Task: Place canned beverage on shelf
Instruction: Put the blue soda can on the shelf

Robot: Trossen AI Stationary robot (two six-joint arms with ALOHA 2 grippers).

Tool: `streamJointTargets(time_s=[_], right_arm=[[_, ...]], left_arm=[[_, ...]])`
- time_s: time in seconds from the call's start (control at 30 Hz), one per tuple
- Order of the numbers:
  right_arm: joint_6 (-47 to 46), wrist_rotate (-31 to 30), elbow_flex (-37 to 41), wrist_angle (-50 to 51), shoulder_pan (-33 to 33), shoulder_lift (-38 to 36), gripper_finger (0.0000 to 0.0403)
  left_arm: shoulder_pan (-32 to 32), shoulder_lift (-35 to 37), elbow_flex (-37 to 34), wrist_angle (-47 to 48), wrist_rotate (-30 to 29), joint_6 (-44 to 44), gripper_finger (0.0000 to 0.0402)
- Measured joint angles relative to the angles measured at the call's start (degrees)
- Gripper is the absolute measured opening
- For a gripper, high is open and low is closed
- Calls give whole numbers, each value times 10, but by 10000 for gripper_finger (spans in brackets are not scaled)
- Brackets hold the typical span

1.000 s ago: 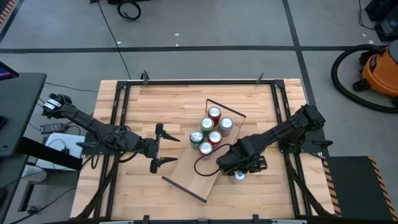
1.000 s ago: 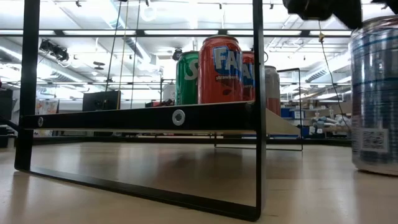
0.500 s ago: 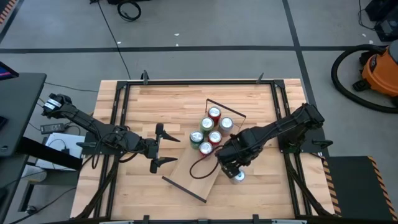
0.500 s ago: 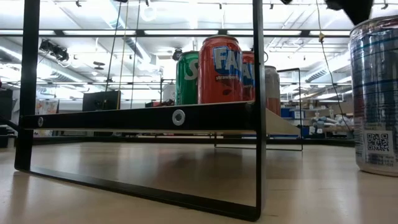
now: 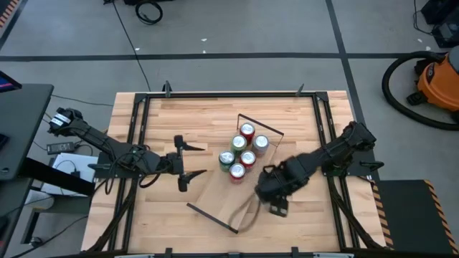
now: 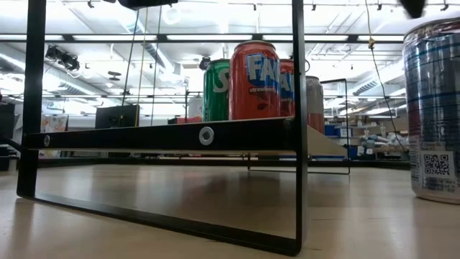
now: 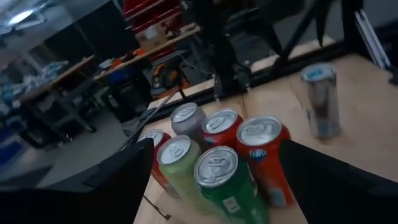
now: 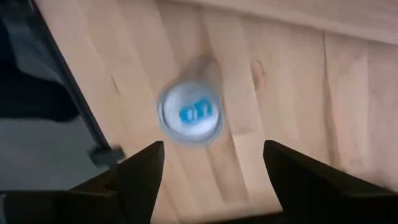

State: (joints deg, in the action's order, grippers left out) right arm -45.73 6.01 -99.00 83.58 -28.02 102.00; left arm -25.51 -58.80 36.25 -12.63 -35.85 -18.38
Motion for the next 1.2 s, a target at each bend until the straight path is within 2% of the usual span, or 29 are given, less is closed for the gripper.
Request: streamJointTargets(time_s=[0.17,0.27,0.43,0.63,0.77,0.93,1.2], right_arm=[[55,-50,0,46,-41,0,273],[122,-93,0,49,-62,0,267],[227,-113,1,63,-97,0,262],[325,-197,52,63,-124,0,268],[348,-199,103,47,-125,0,288],[366,-184,153,-27,-124,0,326],[384,-165,174,-111,-86,0,371]], left_arm=[[-1,0,0,-35,-6,64,355],[-1,0,0,-62,-6,111,355],[-1,0,0,-84,-6,196,355],[-2,0,0,-86,-4,244,355],[-2,0,0,-87,-4,259,355],[-2,0,0,-87,-4,270,355],[-2,0,0,-87,-3,270,355]])
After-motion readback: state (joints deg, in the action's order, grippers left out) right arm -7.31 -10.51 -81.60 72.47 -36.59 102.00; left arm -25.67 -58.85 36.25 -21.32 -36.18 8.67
